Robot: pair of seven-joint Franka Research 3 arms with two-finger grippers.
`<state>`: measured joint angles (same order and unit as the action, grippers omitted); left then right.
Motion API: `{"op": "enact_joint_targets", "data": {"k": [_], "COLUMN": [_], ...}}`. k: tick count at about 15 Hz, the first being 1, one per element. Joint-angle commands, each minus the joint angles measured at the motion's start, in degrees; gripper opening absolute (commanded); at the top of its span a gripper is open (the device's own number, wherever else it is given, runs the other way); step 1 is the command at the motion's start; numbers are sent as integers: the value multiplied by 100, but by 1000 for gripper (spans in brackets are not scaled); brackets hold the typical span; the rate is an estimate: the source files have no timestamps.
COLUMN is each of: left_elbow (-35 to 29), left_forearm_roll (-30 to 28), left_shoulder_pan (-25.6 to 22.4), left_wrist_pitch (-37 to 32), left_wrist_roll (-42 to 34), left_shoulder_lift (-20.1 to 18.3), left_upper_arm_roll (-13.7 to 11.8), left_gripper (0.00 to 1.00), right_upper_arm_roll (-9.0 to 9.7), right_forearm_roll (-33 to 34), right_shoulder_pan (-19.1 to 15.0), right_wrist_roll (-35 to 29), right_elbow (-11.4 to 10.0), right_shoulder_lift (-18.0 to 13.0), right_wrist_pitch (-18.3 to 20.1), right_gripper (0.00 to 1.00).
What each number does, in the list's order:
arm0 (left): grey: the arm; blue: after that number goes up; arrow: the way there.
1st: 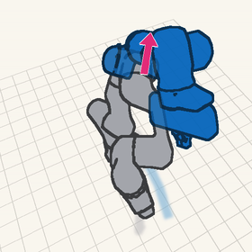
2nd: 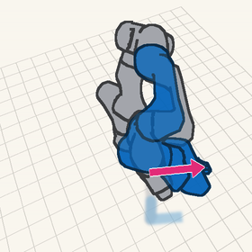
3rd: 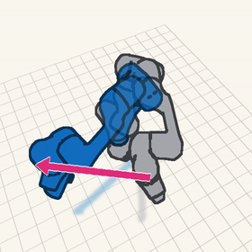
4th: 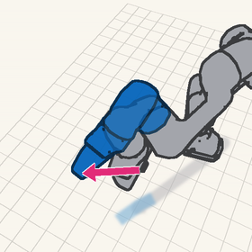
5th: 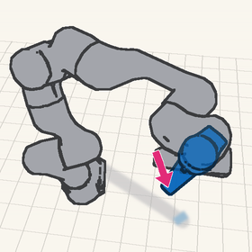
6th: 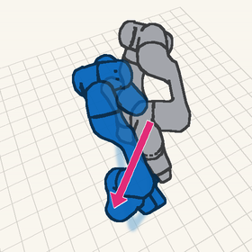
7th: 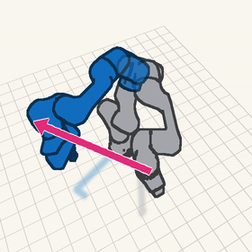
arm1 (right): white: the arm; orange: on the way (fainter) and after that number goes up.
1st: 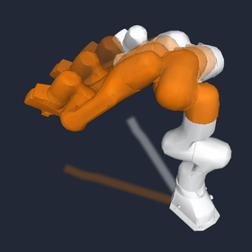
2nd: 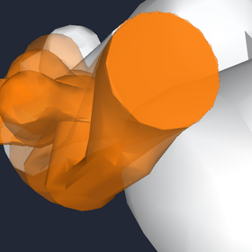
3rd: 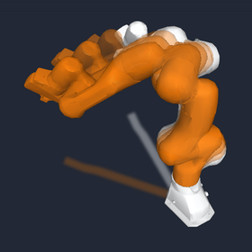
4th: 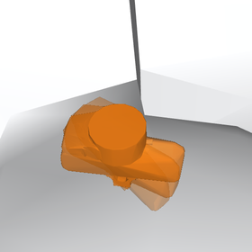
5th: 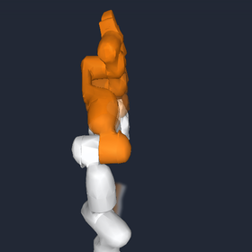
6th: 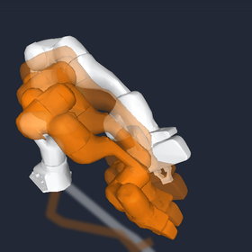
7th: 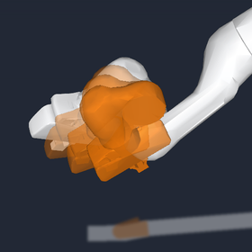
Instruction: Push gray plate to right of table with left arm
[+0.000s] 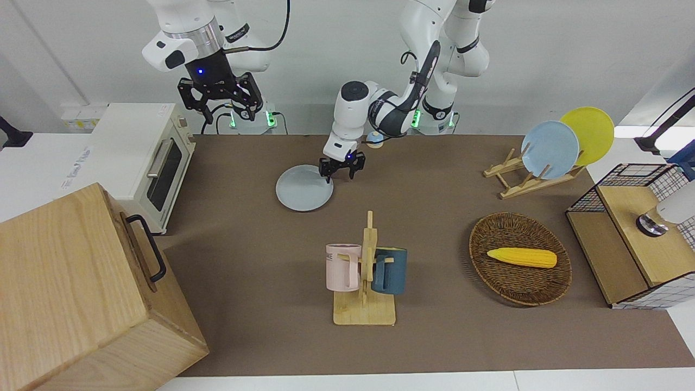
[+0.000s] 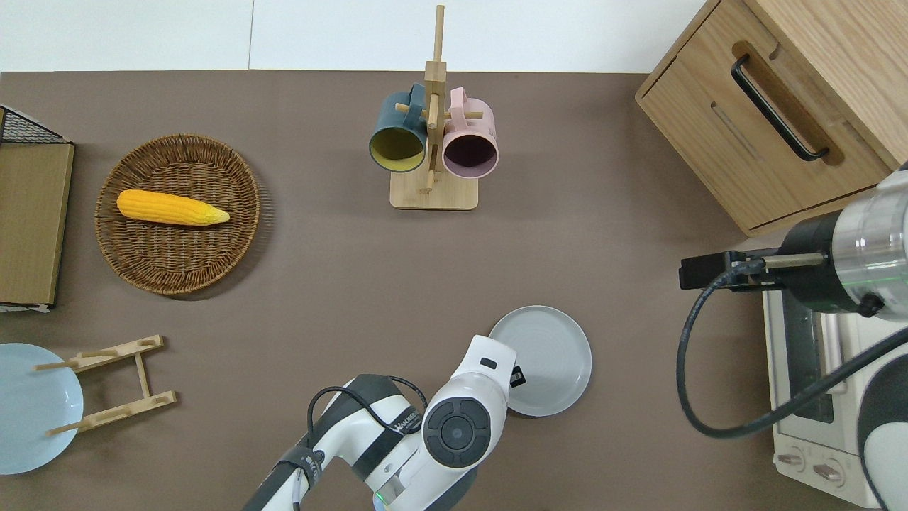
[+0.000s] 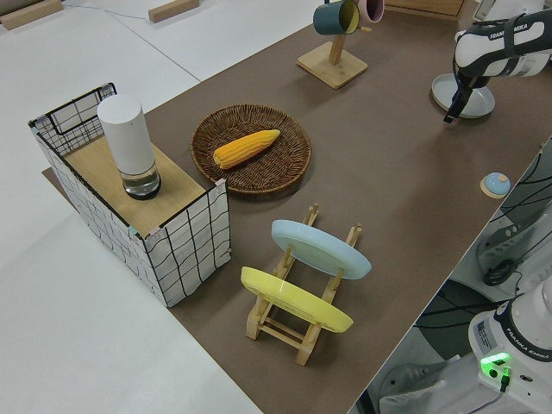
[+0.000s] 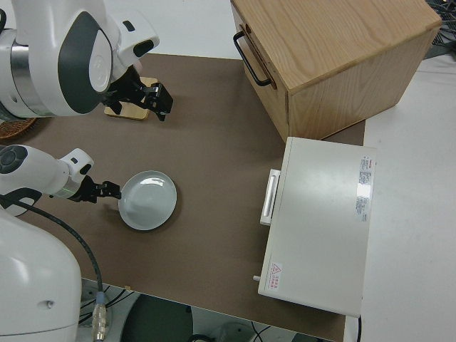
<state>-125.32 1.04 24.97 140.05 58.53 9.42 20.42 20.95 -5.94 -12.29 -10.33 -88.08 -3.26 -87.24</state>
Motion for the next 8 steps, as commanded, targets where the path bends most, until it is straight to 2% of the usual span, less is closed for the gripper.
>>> {"op": "enact_joint_targets", "data": {"k": [1,4,8], "left_elbow": [-37,16,279], "left_forearm_roll": [72,-86,-86], "left_shoulder_pan": [-316,-738,-1396], "left_wrist_pitch": [-679,-1303,-2085], "left_wrist_roll": [-726,-1500,-2186], "left_shoulder_lift": [-694,-1152,-1372], "left_upper_arm_roll": [-142,-187,-196], "left_gripper": [1000,1000,1000], "right_upper_arm_roll": [23,23,23], "right_forearm_roll": [-92,-92,-92], "right_shoulder_pan": [-37,-37,-37], "right_wrist_roll": [-12,-12,-12], "right_elbow": [81,81,81], "right_shoulder_lift": [36,36,36], "right_wrist_pitch": [31,31,31], "right_gripper": [996,996,996]}}
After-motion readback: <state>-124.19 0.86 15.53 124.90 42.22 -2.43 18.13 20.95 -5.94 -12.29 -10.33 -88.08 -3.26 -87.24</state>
